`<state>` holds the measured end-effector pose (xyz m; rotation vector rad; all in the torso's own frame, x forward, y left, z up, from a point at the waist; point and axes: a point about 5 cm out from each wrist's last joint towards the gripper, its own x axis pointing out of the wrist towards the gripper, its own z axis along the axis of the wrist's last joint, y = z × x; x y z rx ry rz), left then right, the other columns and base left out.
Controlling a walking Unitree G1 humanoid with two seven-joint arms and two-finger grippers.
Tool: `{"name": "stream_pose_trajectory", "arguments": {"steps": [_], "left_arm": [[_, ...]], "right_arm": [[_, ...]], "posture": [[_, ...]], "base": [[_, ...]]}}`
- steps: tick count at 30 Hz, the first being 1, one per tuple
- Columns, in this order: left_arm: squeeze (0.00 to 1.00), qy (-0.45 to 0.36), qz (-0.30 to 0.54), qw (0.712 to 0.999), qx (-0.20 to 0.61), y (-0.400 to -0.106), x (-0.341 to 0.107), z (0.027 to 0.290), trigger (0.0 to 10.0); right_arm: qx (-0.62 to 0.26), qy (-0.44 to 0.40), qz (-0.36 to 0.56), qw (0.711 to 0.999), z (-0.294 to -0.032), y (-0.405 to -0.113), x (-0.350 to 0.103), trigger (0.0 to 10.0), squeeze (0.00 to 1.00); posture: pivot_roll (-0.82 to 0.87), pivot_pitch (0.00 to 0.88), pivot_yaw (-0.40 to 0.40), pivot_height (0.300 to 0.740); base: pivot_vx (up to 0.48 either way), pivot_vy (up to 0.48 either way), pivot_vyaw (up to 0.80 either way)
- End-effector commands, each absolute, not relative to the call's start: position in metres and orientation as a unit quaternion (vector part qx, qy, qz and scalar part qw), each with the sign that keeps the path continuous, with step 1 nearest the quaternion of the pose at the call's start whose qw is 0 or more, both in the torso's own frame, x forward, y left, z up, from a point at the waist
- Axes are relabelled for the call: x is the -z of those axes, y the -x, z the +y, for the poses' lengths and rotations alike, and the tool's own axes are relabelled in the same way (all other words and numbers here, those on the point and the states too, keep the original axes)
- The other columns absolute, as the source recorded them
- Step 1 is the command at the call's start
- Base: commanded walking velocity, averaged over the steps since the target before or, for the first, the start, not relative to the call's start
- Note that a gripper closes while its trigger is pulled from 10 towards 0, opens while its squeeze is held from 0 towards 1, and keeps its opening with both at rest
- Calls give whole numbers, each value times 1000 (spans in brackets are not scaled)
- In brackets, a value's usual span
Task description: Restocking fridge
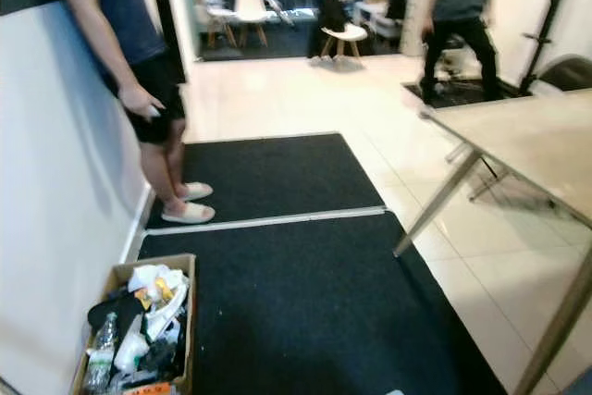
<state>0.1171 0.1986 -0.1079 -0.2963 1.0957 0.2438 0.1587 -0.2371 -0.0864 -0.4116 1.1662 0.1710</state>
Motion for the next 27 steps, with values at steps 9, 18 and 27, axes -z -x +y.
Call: {"name": "stream_pose_trajectory", "arguments": {"steps": [9, 18, 27], "left_arm": [[0, 130, 508, 845, -103, -124, 105, 199, 10000], [0, 121, 511, 845, -99, -124, 105, 199, 10000], [0, 123, 510, 846, -97, -125, 105, 198, 10000]], "right_arm": [[-73, 188, 560, 804, -239, -150, 90, 10000, 0], [-71, 179, 555, 809, -237, -152, 89, 10000, 0], [-74, 179, 559, 806, -238, -148, 91, 10000, 0]], "posture": [[-85, 0, -5, 740], [-89, 0, -5, 740], [-93, 0, -8, 740]], "base": [[113, 0, 0], [277, 0, 0], [287, 0, 0]]}}
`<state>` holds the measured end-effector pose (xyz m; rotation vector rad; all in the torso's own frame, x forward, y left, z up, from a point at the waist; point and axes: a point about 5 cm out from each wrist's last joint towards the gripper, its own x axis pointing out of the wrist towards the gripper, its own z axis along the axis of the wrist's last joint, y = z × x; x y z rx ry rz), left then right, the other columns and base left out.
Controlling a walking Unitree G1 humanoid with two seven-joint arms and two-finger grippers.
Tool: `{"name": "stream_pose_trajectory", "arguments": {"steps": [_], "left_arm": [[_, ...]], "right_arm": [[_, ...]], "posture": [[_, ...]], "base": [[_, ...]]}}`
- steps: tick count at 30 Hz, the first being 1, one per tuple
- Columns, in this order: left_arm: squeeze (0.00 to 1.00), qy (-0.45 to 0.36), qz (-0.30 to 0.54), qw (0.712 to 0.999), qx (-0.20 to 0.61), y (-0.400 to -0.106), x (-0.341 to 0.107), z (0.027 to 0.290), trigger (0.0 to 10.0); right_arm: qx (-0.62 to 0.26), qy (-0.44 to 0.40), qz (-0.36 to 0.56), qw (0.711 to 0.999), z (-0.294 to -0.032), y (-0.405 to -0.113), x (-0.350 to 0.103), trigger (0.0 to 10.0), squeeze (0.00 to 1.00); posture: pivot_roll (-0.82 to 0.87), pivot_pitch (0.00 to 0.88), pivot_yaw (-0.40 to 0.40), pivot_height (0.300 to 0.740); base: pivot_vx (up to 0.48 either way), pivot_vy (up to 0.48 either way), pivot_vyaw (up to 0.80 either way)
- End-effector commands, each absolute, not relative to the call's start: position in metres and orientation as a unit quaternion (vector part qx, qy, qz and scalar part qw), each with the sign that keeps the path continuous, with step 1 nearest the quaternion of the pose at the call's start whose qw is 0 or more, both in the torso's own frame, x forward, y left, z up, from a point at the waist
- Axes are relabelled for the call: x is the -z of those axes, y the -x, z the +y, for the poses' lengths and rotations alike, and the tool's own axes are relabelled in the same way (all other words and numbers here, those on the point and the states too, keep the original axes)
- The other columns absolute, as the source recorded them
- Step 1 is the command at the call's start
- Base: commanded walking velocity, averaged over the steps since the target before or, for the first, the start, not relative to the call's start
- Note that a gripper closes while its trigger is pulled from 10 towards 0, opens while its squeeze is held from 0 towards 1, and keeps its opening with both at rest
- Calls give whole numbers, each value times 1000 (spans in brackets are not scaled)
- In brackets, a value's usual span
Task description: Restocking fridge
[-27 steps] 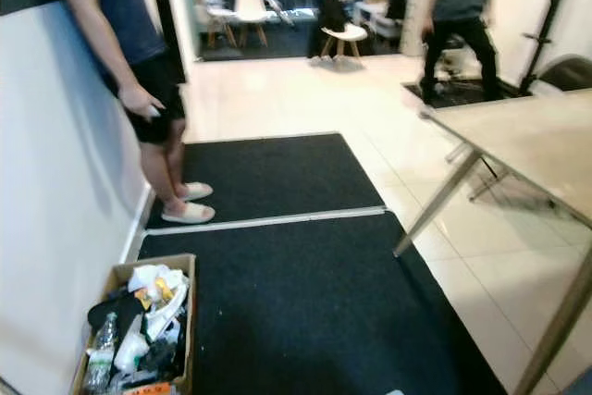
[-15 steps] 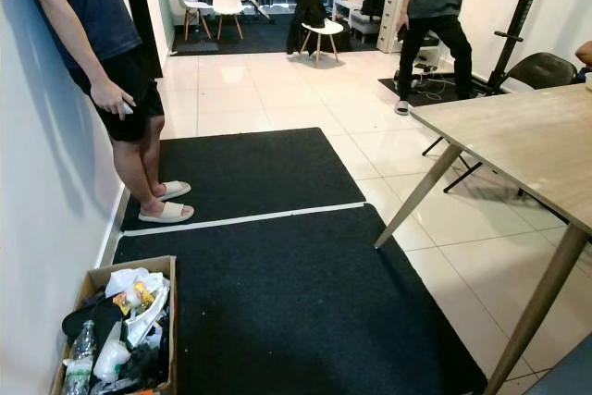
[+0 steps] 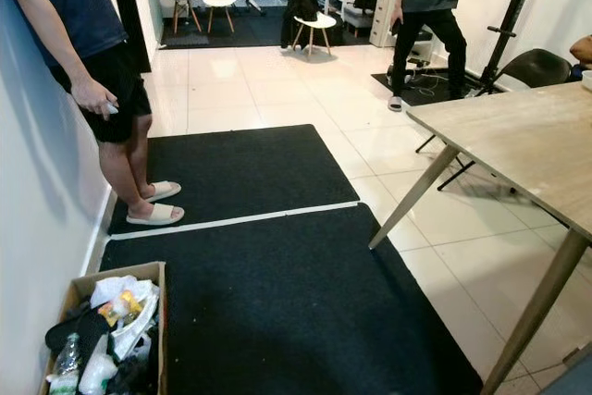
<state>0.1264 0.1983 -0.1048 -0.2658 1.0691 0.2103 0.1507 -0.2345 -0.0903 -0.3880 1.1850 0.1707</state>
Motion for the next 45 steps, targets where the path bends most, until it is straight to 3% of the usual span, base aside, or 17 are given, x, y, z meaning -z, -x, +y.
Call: {"name": "stream_pose_trajectory", "arguments": {"steps": [1, 7, 36, 45], "left_arm": [[0, 123, 510, 846, -97, -125, 105, 198, 10000], [0, 122, 511, 845, -95, -125, 105, 198, 10000], [0, 124, 512, 845, -88, -126, 106, 192, 10000], [0, 123, 513, 845, -88, -125, 106, 192, 10000]], "right_arm": [[-74, 179, 559, 806, -238, -148, 91, 10000, 0], [-74, 183, 564, 802, -239, -145, 91, 10000, 0], [-67, 192, 563, 801, -243, -146, 90, 10000, 0], [-64, 193, 568, 798, -243, -144, 91, 10000, 0]], "posture": [[-93, 0, -8, 740], [-93, 0, -8, 740], [-102, 0, -13, 740], [-102, 0, -9, 740]], "base": [[289, 0, 0], [287, 0, -778], [286, 0, 0], [283, 0, -790]]}}
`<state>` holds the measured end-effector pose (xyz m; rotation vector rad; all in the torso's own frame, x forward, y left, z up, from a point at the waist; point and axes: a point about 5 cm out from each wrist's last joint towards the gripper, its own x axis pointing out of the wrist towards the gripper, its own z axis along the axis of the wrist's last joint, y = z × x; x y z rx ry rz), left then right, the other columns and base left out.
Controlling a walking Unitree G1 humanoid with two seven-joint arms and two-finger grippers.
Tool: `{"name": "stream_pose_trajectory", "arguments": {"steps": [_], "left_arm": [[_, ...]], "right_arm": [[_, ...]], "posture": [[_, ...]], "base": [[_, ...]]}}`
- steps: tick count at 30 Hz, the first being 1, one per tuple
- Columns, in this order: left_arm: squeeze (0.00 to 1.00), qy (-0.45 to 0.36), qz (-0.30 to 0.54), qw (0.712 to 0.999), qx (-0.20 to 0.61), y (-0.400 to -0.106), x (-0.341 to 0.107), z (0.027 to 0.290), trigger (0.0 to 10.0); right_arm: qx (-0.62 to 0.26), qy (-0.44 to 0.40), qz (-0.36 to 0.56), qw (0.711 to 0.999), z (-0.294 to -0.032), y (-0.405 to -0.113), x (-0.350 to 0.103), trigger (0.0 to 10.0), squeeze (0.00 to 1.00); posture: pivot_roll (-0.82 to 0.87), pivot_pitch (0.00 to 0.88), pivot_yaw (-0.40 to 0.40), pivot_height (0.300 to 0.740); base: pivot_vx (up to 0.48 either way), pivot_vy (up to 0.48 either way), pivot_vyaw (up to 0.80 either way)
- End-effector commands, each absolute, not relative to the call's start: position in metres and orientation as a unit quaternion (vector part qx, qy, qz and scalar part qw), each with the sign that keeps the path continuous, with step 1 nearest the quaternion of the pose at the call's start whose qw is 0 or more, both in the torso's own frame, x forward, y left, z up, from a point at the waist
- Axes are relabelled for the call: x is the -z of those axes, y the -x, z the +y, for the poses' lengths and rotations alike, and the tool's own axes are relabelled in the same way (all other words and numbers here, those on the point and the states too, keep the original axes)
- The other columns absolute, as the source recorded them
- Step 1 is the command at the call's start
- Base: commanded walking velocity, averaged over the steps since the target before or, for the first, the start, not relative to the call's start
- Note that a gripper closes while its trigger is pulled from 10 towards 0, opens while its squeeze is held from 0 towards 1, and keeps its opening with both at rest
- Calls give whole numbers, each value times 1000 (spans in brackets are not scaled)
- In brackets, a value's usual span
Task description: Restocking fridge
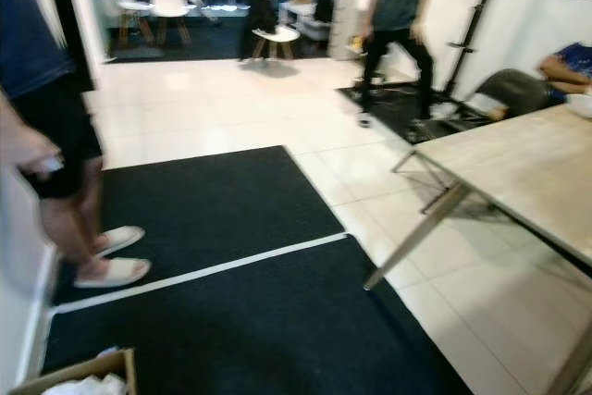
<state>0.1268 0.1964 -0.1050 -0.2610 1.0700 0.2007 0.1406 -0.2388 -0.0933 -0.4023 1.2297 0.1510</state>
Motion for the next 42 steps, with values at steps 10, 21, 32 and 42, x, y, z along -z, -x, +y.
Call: {"name": "stream_pose_trajectory", "arguments": {"steps": [10, 21, 32, 42], "left_arm": [[0, 121, 511, 846, -87, -126, 106, 193, 10000], [0, 120, 511, 846, -88, -126, 106, 194, 10000], [0, 115, 511, 847, -88, -126, 105, 198, 10000], [0, 111, 512, 847, -88, -125, 105, 199, 10000]], "right_arm": [[-65, 196, 566, 798, -243, -142, 91, 10000, 0], [-69, 195, 571, 794, -245, -140, 92, 10000, 0], [-88, 199, 572, 791, -232, -146, 93, 10000, 0], [-103, 200, 581, 782, -225, -145, 95, 10000, 0]], "posture": [[-102, 0, -9, 740], [-93, 0, -6, 740], [-78, 0, -8, 740], [-76, 0, -11, 740]], "base": [[283, 0, 0], [282, 0, 0], [283, 0, 0], [284, 0, -316]]}}
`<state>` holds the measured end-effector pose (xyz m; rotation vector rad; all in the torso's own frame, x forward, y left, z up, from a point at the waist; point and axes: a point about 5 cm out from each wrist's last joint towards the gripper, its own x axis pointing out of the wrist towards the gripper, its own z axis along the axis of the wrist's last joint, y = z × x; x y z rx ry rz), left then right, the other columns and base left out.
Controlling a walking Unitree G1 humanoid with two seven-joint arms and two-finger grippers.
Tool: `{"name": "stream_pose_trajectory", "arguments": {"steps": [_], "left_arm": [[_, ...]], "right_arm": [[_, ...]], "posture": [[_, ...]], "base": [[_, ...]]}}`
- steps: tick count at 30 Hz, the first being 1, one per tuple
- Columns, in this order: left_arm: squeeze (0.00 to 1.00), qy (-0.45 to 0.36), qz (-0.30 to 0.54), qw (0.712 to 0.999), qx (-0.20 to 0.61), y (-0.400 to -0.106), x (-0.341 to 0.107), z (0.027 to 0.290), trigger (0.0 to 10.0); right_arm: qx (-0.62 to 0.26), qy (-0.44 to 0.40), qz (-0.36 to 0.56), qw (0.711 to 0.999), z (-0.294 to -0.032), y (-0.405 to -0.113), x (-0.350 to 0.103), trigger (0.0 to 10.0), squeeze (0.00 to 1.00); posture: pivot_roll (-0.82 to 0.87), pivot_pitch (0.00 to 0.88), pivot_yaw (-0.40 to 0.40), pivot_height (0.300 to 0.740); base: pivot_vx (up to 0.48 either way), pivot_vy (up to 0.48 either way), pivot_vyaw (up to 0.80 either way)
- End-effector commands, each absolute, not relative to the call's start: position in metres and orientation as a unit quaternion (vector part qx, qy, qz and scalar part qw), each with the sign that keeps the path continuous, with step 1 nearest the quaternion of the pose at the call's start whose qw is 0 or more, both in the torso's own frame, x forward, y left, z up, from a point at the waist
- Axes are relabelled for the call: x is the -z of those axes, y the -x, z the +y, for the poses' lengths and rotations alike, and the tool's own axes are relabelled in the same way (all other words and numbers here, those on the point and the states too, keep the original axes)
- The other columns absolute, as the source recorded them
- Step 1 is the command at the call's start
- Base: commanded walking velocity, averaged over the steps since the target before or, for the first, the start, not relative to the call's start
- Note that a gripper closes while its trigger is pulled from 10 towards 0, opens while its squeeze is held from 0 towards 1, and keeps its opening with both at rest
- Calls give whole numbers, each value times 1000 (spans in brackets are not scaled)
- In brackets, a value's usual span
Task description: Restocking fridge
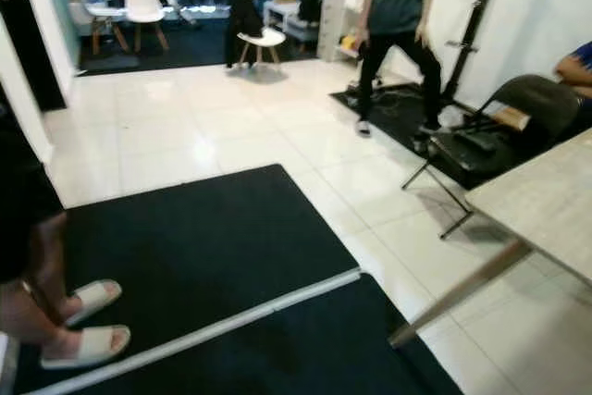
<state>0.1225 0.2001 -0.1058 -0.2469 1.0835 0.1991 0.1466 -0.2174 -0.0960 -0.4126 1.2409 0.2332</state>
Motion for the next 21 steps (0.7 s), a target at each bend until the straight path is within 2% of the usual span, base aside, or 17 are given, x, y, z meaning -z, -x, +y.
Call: {"name": "stream_pose_trajectory", "arguments": {"steps": [1, 9, 14, 21], "left_arm": [[0, 111, 512, 847, -87, -126, 105, 199, 10000], [0, 111, 511, 848, -84, -127, 105, 198, 10000], [0, 110, 512, 848, -83, -127, 105, 198, 10000], [0, 110, 512, 848, -83, -127, 105, 198, 10000]], "right_arm": [[-103, 200, 581, 782, -224, -146, 95, 10000, 0], [-108, 201, 578, 784, -215, -152, 94, 10000, 0], [-107, 207, 575, 784, -219, -152, 94, 10000, 0], [-101, 201, 572, 789, -220, -153, 93, 10000, 0]], "posture": [[-76, 0, -11, 740], [-81, 0, -11, 740], [-82, 0, -7, 740], [-85, 0, -4, 740]], "base": [[285, 0, -781], [288, 0, -778], [288, 0, -775], [287, 0, 0]]}}
